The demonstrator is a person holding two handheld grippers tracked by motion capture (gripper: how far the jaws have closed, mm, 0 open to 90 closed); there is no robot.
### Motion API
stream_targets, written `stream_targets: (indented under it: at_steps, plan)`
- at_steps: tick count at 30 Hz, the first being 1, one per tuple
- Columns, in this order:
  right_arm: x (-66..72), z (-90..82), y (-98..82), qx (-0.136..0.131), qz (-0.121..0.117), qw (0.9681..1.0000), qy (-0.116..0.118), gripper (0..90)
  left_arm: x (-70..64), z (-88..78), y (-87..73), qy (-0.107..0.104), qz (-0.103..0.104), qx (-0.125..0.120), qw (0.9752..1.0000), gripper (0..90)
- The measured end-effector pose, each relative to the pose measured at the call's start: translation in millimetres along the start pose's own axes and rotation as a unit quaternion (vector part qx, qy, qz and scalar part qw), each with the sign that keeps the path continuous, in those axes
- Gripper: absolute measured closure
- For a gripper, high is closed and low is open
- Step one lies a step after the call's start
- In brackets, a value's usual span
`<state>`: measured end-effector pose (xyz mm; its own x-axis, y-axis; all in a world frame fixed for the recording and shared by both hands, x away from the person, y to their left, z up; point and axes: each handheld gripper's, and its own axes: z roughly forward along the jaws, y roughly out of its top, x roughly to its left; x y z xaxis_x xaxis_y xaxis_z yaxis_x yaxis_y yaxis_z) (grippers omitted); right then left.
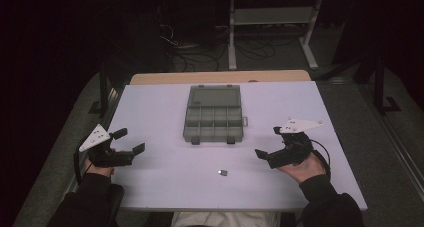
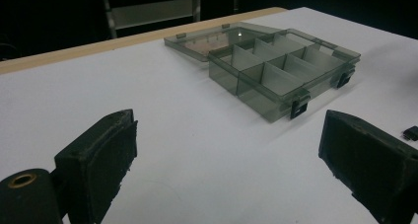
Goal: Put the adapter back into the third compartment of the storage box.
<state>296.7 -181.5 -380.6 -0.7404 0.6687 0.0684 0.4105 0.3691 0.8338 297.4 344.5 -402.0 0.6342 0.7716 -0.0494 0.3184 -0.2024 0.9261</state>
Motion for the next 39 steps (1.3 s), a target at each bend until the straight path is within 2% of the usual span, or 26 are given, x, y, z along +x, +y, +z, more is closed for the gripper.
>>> stream_targets:
  at_steps: [6,23,39]
  plan:
    - [0.7,2.8,2.1,0.002,0.001,1.0000,0.008,0.0,0.0,0.1,0.0,0.000,0.000,0.000,1.0000,7.2]
    - [12.8,16.6,12.4,0.019,-0.022,0.9991,0.031,0.0,-0.4,0.2,0.1,-0.001,0.002,-0.001,1.0000,7.3]
    - [24.5,34.0,17.1,0.044,-0.038,0.9967,0.056,0.0,-0.4,0.1,0.1,-0.001,0.002,0.000,1.0000,7.3]
